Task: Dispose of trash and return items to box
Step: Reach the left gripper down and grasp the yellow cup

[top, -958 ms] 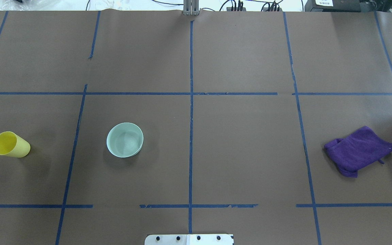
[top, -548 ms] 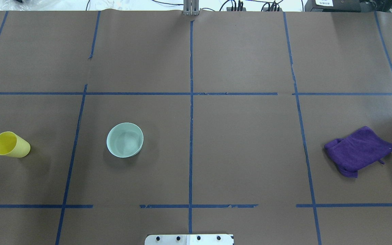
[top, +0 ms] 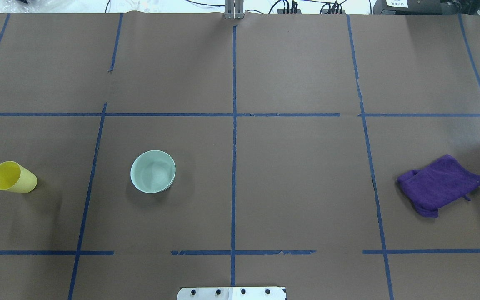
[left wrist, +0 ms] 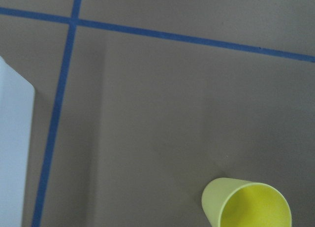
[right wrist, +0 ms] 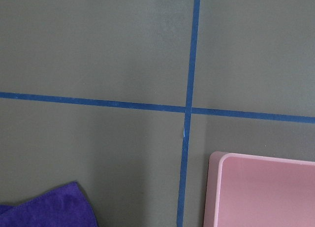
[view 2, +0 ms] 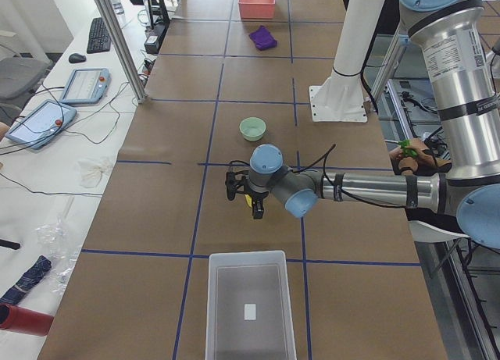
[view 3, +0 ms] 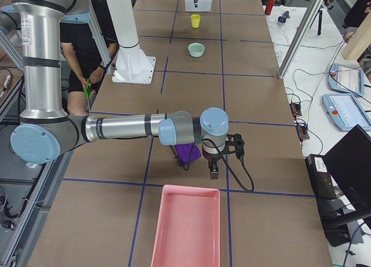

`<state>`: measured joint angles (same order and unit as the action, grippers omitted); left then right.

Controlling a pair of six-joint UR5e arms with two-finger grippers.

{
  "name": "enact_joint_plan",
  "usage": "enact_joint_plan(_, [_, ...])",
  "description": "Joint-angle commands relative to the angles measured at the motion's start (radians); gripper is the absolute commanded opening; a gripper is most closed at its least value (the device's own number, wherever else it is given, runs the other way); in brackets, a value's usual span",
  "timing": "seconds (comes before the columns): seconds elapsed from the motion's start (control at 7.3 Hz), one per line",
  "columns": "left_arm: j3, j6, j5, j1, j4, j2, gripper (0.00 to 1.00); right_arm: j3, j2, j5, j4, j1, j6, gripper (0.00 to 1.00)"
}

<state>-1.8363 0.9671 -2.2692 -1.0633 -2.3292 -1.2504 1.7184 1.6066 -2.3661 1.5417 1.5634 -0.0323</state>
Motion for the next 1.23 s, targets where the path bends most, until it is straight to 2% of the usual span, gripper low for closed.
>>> enact_joint_plan(0.0, [0.003, 0.097, 0.074, 0.087, -0.018, -0.006, 0.99, 0.0, 0.0, -0.001, -0.002, -0.002, -0.001, 1.0])
enact_joint_plan(0.41, [0.04, 0.108, 0.109, 0.124, -0.018, -0.033, 0.97, -0.007, 0.013, -0.002, -0.012, -0.002, -0.001, 1.0])
enact_joint_plan(0.68, [0.069, 0.114, 0.129, 0.146, -0.019, -0.055, 0.84, 0.0, 0.012, -0.024, -0.011, -0.002, -0.003, 1.0])
enact_joint_plan(0.82, [0.077, 0.116, 0.135, 0.166, -0.019, -0.058, 0.72, 0.0, 0.012, -0.045, -0.011, -0.002, -0.003, 1.0])
enact_joint_plan(1.1, [0.08, 0.122, 0.135, 0.181, -0.019, -0.072, 0.4, 0.007, 0.0, -0.032, -0.011, -0.005, 0.002, 1.0])
